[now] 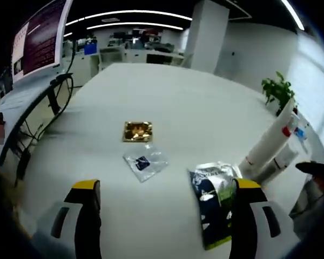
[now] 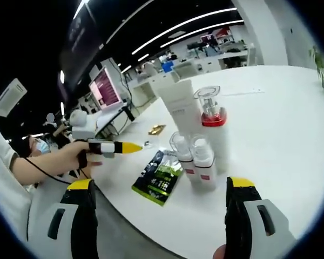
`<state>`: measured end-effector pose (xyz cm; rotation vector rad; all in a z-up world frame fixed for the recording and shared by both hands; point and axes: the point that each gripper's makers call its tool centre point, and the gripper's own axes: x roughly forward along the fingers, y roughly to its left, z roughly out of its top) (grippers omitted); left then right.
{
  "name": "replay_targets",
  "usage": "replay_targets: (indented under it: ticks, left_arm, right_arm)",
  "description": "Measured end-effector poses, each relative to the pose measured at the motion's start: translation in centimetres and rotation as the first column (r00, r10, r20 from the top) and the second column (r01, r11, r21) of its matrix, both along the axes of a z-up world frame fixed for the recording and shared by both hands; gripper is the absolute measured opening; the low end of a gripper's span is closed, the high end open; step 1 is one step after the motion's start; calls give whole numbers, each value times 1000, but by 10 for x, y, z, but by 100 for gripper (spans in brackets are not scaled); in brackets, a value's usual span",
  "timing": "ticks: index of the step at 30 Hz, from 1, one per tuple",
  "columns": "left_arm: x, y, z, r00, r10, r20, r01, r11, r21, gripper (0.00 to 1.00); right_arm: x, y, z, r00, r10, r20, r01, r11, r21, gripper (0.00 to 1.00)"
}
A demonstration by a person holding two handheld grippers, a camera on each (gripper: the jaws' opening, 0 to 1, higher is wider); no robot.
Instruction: Arrange the skincare products in the storage area until every visible bottle or jar stands upright without overlapping.
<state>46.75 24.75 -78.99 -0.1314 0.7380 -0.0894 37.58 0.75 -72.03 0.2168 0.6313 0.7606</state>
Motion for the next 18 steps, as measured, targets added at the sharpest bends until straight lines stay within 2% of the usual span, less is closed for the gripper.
replay_targets:
  ticks: [6, 14, 18]
  left_arm:
    - [27, 9, -14, 999, 43, -11, -42, 999, 21, 90]
    - [46, 19, -23, 991, 134, -15, -133, 989, 57, 82]
    - [57, 26, -33, 984, 175, -23, -172, 980, 101, 77]
  right_arm:
    - [0, 0, 0, 1000, -13, -17, 14, 1000, 24, 100]
    - [0, 0, -3, 1000, -8, -28, 9, 1000, 13, 100]
    - [1, -2, -5, 999, -15, -37, 15, 1000, 16, 100]
